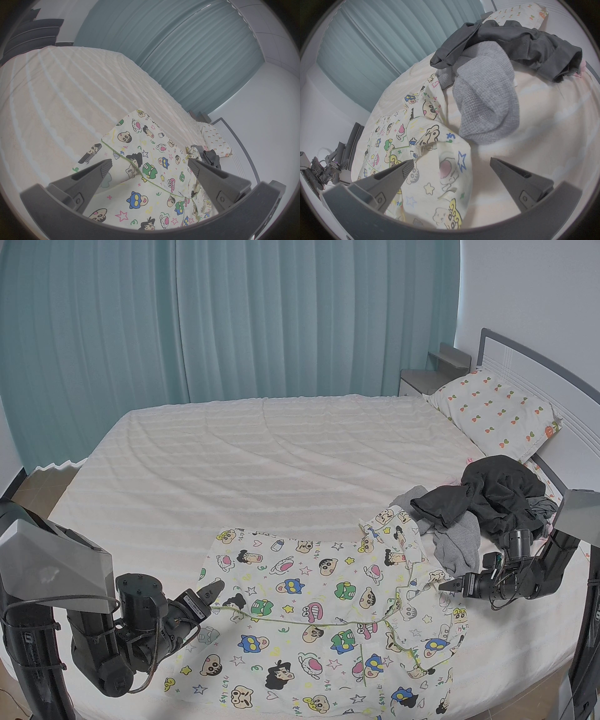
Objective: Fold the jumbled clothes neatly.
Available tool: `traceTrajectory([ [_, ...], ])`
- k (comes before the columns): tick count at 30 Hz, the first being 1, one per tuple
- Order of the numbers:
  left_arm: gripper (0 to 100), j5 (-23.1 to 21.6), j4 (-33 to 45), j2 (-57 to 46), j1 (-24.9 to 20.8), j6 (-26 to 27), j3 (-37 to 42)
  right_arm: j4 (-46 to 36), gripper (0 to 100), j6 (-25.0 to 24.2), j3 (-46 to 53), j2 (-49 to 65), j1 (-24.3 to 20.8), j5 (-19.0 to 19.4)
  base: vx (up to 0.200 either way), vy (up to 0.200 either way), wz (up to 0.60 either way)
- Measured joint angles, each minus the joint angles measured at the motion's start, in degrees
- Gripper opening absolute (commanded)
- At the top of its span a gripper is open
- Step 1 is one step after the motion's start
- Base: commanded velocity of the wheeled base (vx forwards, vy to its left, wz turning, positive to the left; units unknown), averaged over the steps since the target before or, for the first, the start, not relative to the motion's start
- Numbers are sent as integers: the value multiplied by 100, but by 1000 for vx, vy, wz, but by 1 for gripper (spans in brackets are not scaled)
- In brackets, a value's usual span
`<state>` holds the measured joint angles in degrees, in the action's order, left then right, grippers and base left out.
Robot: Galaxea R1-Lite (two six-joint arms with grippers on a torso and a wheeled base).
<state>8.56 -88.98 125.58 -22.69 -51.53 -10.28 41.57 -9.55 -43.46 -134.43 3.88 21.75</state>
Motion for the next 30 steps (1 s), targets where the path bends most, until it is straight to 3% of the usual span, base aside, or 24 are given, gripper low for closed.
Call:
traceTrajectory([
  [12, 100, -2, 0, 6, -29, -4, 33, -35, 100, -5, -413, -262, -234, -49, 0, 0, 0],
  [13, 100, 0, 0, 6, -32, -1, 35, -60, 0, -2, -452, -290, -243, -98, 0, 0, 0],
  [30, 100, 2, 0, 11, -33, -6, 39, -99, 0, -107, -530, -295, -88, -344, 0, 0, 0],
])
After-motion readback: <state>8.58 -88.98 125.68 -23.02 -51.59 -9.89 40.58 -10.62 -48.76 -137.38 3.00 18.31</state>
